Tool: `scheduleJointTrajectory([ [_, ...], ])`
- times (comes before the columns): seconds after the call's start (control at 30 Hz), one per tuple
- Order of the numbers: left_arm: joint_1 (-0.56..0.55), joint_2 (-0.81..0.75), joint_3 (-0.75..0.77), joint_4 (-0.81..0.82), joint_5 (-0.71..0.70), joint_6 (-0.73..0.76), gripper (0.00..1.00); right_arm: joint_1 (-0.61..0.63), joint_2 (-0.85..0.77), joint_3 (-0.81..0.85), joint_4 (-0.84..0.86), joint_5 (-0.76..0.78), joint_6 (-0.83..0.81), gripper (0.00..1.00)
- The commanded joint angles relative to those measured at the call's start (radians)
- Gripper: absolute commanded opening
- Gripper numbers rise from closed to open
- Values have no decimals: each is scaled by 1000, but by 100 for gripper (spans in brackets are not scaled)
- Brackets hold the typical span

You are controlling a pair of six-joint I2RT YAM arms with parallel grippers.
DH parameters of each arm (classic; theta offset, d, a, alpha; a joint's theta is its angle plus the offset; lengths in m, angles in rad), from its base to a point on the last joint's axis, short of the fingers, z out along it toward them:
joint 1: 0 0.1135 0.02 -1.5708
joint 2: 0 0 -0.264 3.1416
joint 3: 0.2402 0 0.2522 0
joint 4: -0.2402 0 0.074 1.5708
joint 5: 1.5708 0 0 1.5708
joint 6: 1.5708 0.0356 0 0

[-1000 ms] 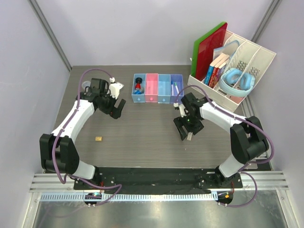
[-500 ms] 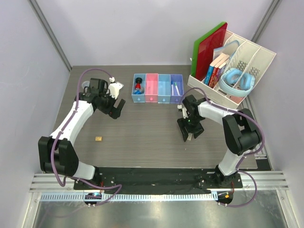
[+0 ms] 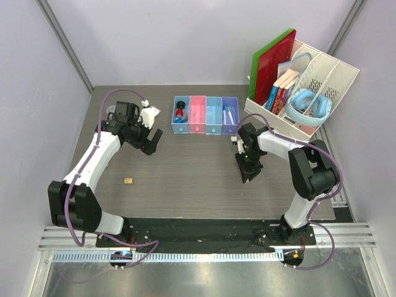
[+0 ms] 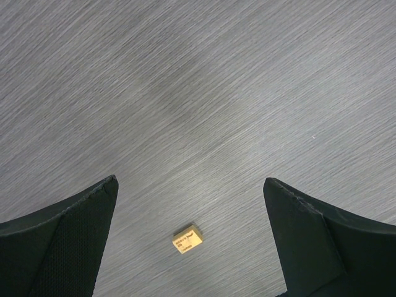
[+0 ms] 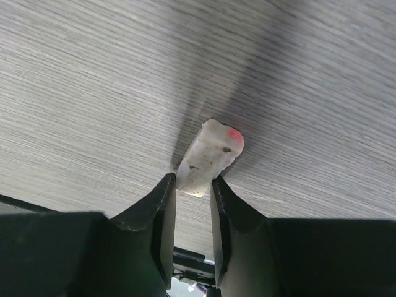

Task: Sort the stationery into containers
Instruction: Pick up the stationery from the center of the board, then place the stationery in the storage box.

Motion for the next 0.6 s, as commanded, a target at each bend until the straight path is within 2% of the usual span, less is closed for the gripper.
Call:
scheduleJointTrajectory([
  [0.0,-2,-32,36,-13,1,12,100,9,-7,5,120,57,-19,11],
  [0.03,-2,-32,33,-16,3,14,100,10,-16,5,126,69,-20,8],
  [0.17,-3,-40,7,-13,-19,51,100,18,-62,18,129,100,-51,7],
  [0.47,3,-55,-93,-28,-111,244,100,24,-166,138,86,118,-82,6],
  [0.57,8,-38,-113,-52,-117,261,100,26,-167,199,87,143,-92,7],
])
